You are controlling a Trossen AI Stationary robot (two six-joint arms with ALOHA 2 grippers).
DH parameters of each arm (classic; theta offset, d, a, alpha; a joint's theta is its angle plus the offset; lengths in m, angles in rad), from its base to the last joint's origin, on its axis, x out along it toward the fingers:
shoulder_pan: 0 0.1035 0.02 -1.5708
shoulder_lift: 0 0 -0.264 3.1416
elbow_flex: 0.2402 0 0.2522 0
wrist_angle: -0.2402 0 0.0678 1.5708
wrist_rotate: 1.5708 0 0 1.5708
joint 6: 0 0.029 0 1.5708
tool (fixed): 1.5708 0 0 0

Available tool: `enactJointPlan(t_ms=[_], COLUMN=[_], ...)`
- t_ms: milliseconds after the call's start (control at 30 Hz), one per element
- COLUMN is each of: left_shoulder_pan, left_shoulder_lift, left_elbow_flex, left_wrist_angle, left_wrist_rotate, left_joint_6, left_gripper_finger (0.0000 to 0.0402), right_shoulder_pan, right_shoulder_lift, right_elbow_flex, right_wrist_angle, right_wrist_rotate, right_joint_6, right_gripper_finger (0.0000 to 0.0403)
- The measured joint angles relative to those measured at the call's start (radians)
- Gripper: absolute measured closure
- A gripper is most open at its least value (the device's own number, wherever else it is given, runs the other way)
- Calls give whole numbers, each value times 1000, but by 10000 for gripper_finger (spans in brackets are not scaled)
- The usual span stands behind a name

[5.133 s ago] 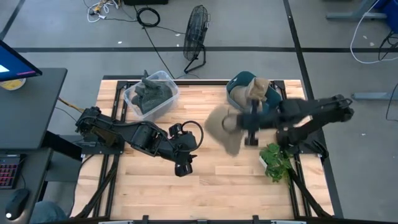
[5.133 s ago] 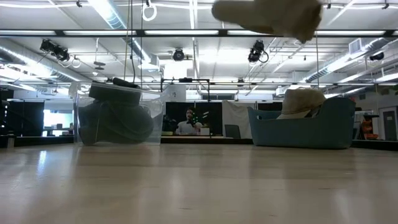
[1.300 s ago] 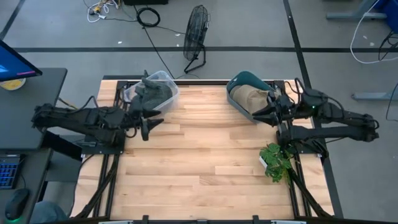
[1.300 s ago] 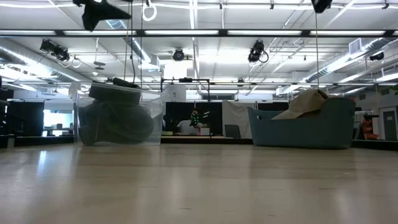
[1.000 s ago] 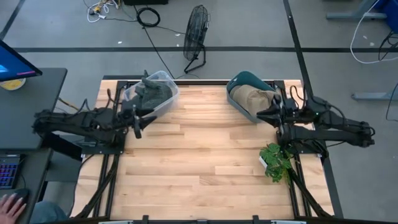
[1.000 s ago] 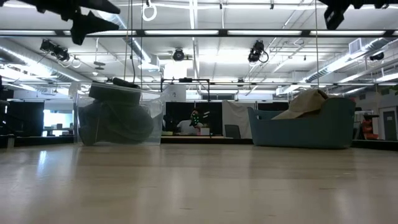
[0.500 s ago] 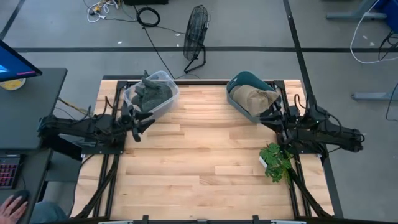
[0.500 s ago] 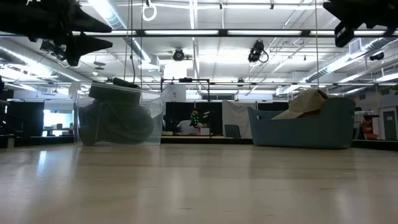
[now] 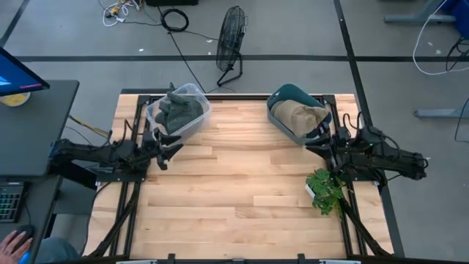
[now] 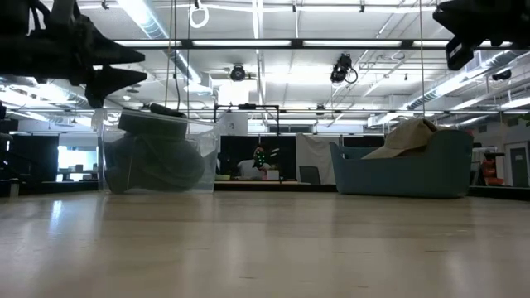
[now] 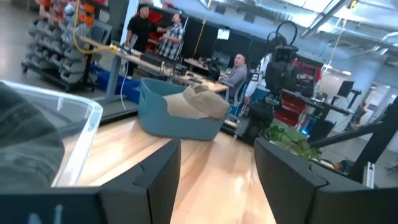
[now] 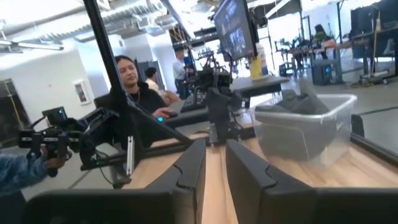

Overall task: Pick & Place hat
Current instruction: Return to Home Position

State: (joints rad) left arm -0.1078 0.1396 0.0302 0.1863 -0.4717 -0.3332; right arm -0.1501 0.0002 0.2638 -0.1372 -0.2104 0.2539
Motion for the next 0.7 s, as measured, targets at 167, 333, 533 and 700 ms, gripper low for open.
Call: enactJointPlan(t_ms=[167,333,533,700], left_shoulder_pan=[1,9,17,17], left_shoulder_lift=[-14,-17,-15,-15], left_elbow_flex=[-20,-22,-22,-22], left_wrist_angle=[22,46,37,36], left_wrist_rotate=[2,-2,-2,-1], left_joint_6=[18,68,45,52], left_gripper_finger=[193,193,193,193], right_shoulder_pan=[0,0,0,0], right_shoulder_lift=[0,0,0,0], right_elbow_flex=[0,-39,-171,-251], right_wrist_angle=[-13,89,299,347], right_wrist_rotate=[0,18,55,60], right_joint_6=[21,26,67,128], right_gripper_finger=[334,334,334,334])
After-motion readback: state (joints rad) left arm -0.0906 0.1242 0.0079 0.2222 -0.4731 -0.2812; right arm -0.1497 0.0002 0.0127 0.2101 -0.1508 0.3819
